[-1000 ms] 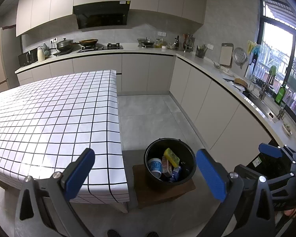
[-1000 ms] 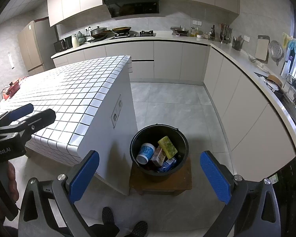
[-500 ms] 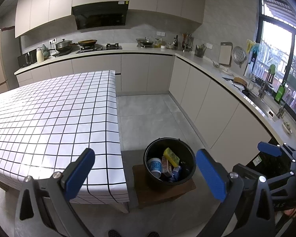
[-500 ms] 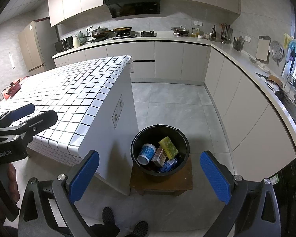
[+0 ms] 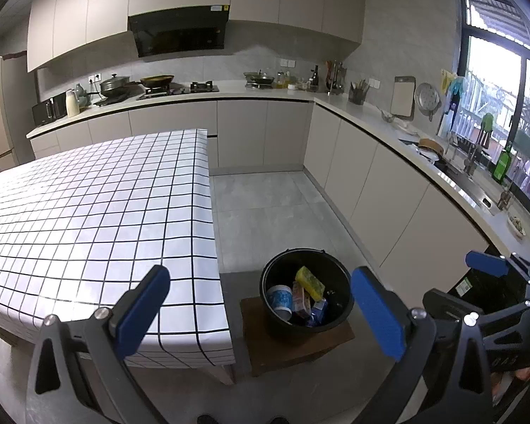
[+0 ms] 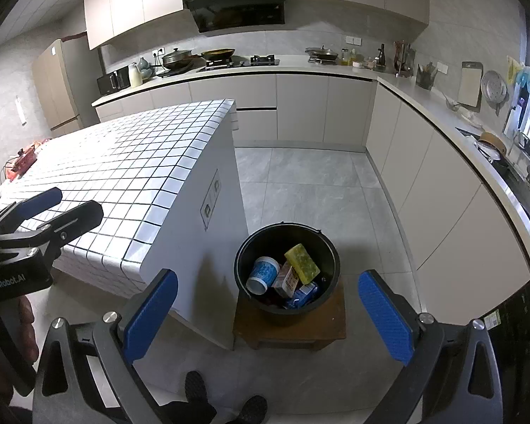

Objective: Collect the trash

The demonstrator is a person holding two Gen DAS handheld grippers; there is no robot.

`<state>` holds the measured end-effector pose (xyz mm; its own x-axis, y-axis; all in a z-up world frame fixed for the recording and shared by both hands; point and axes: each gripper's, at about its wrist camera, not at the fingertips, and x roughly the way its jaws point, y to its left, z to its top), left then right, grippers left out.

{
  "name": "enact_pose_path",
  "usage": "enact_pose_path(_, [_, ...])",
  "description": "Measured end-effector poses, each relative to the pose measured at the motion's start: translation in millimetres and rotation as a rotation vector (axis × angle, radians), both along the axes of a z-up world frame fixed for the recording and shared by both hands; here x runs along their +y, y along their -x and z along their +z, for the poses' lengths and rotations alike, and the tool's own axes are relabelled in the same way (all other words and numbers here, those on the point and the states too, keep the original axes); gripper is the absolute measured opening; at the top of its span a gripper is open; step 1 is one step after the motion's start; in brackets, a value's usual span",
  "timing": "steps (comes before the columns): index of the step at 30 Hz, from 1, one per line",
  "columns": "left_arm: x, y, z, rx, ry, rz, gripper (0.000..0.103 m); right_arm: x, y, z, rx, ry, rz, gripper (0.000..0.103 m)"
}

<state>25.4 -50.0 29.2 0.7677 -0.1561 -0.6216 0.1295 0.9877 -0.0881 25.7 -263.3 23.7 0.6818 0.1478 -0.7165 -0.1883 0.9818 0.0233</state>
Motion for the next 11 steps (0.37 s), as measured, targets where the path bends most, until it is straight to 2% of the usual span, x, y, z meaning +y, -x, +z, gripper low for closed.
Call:
enact_pose_path(3, [-1.3,0.6,-0.5,-0.014,-0.016,-0.012,0.103,-0.3,-0.5,0.9,-0.004,0.001,0.0,0.103])
enact_pose_path(6, [0.3,1.4,0.7,-0.031,0.004,-0.027,0.103,-1.0,-1.0,1.2,-0.006,0.004,0.001,0.103])
enact_pose_path(11, [0.0,-2.8,-0.9,-0.009,0.016,-0.032,0.103,-1.9,-2.4,1.3,-0.005,0.006,-0.003,0.103])
